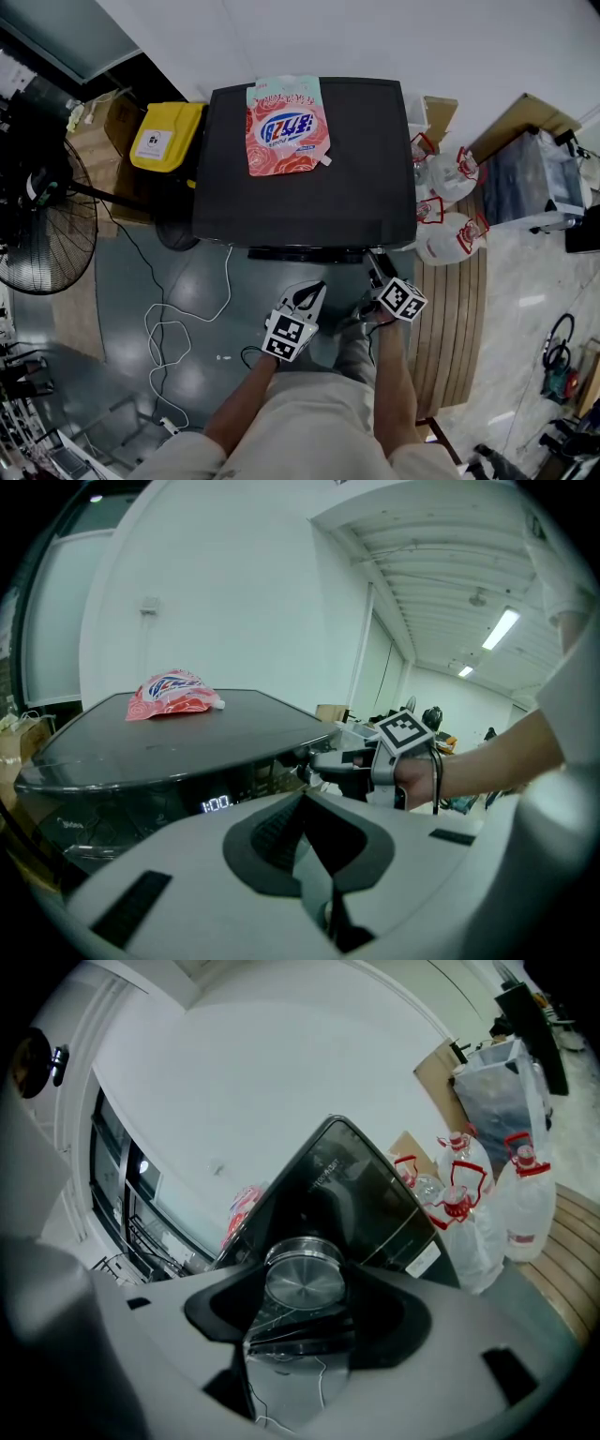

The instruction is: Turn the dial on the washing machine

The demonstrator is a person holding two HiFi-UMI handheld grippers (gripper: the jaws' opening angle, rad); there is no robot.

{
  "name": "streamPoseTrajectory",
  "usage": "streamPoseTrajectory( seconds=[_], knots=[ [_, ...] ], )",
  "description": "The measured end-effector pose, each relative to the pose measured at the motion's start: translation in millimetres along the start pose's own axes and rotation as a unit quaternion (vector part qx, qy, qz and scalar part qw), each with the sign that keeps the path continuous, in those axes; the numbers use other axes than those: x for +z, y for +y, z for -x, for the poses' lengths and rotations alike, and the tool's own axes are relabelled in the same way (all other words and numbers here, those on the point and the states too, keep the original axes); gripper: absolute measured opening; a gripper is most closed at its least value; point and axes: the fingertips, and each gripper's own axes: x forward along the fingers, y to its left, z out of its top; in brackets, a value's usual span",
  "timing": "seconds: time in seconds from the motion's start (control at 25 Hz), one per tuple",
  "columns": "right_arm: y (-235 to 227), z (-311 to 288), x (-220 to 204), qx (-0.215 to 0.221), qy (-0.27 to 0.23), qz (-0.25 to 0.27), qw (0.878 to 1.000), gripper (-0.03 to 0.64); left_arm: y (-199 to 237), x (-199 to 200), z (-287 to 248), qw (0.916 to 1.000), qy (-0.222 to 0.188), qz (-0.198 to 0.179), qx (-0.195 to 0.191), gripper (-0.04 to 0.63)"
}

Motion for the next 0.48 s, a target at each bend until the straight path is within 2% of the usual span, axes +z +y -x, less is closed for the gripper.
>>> streamPoseTrajectory(
  seconds=[0.28, 0.48],
  knots=[
    [0.6, 1.8, 0.5, -0.006, -0.002, 0.006, 1.0, 0.282, 0.4, -0.6, 1.7, 1.0, 0.0, 0.0, -0.001, 0.011],
    [2.5, 4.8, -5.9, -0.028, 0.013, 0.051, 0.998, 0.287, 3.8, 1.0, 1.7, 1.0, -0.002, 0.001, -0.001, 0.011]
  ],
)
